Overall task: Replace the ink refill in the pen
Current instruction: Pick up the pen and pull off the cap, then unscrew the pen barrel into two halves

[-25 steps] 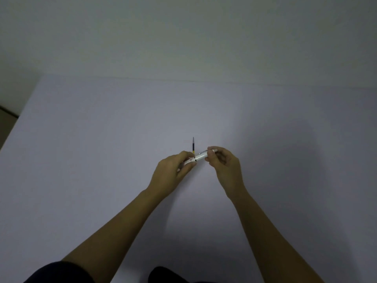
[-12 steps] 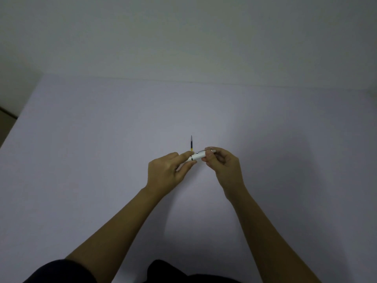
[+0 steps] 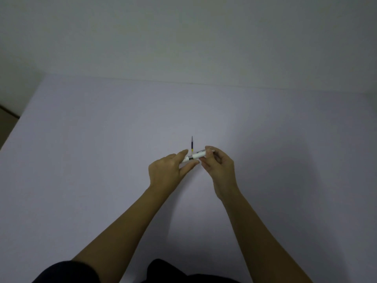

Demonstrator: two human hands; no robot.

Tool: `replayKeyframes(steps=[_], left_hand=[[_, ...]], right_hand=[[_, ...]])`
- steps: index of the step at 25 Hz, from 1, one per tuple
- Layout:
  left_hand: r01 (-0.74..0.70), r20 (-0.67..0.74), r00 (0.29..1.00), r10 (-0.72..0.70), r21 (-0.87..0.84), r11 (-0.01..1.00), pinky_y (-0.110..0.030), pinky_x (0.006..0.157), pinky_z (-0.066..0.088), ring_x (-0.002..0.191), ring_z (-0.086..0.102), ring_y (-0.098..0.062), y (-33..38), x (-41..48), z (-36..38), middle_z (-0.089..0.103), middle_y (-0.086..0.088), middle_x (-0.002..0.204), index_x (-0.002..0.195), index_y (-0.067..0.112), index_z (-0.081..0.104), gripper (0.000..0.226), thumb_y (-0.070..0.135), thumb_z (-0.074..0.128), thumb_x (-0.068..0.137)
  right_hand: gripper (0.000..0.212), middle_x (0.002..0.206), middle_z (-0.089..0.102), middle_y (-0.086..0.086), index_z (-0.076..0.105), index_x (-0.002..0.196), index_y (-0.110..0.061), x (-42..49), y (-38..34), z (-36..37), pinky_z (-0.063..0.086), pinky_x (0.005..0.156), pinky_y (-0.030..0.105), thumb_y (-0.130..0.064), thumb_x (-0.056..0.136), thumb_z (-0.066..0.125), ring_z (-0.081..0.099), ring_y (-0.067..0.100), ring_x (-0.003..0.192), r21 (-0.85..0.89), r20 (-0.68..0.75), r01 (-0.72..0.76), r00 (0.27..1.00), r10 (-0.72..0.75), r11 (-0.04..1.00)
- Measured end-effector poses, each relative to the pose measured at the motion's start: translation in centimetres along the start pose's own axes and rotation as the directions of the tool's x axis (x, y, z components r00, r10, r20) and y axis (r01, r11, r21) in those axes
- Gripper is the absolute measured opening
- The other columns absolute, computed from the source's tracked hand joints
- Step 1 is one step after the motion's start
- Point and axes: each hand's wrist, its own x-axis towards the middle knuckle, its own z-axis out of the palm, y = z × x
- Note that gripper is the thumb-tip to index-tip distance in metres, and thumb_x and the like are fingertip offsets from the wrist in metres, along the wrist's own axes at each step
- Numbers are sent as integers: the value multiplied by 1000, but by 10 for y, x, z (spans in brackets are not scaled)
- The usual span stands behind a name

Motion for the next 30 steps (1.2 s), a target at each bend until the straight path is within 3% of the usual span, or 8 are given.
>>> replayKeyframes(steps=[3, 6, 9, 13, 17, 23, 27, 30], left_hand=[[176, 115, 978, -173, -15, 984, -27, 49, 50, 68, 70, -24, -12, -5, 2, 75, -2, 87, 110, 20, 64, 54, 61, 61, 75], [337, 275, 918, -285, -160, 928, -26, 48, 38, 63, 60, -25, -26, -10, 8, 63, 4, 75, 99, 21, 48, 24, 42, 40, 90], [456, 308, 877, -368, -297, 839, -28, 55, 35, 67, 53, -22, -28, -9, 17, 57, -4, 77, 98, 15, 55, 18, 27, 42, 95], [536, 290, 840, -458, -311, 785, -19, 58, 34, 72, 52, -15, -26, -8, 24, 59, -9, 85, 103, 12, 66, 25, 29, 53, 91], [560, 267, 828, -493, -354, 749, -8, 52, 33, 60, 46, -6, -19, -5, 24, 53, -1, 69, 83, 11, 69, 22, 30, 58, 88], [499, 247, 865, -437, -325, 804, -20, 52, 32, 59, 44, -13, -14, -4, 20, 50, -5, 63, 66, 16, 60, 25, 28, 59, 88], [367, 265, 919, -292, -304, 879, -27, 60, 37, 66, 49, -19, -18, 1, 9, 54, -10, 71, 96, 12, 71, 19, 25, 59, 89], [227, 318, 941, -111, -357, 906, -10, 61, 33, 70, 47, -14, -26, 6, -8, 54, -5, 79, 112, 17, 67, 26, 23, 61, 87]], right_hand=[[10, 100, 64, 5, 64, 91, -21, 19, 0, -10, 54, 71, 18, -21, 93, 54, 65, 13, 89, 47, -130, -1, 991, 7, 999], [8, 97, 64, 6, 65, 95, -20, 35, 8, -26, 53, 74, 27, -22, 89, 60, 64, 21, 92, -269, -151, -20, 988, -21, 963], [22, 90, 65, 7, 62, 99, -11, 47, 23, -33, 49, 74, 30, -21, 81, 69, 61, 21, 85, -581, -176, -118, 984, 17, 805], [22, 91, 71, 15, 66, 93, -2, 62, 32, -30, 44, 74, 24, -17, 77, 73, 61, 20, 82, -751, -132, -109, 991, 13, 651], [21, 88, 70, 18, 68, 94, -3, 69, 38, -28, 40, 73, 20, -14, 78, 72, 64, 26, 89, -821, -101, -71, 995, -23, 567], [28, 82, 65, 10, 65, 101, -3, 65, 34, -29, 44, 75, 24, -23, 83, 68, 64, 25, 89, -848, -71, -35, 996, -47, 529], [20, 99, 71, 12, 67, 103, -8, 61, -1, -18, 44, 81, 25, -20, 91, 56, 64, 22, 92, -830, 195, 287, 953, -233, 479], [30, 121, 65, 7, 58, 121, -12, 57, -34, -10, 39, 95, 24, -23, 95, 47, 58, 17, 110, -767, 507, 497, 857, -91, 405]])
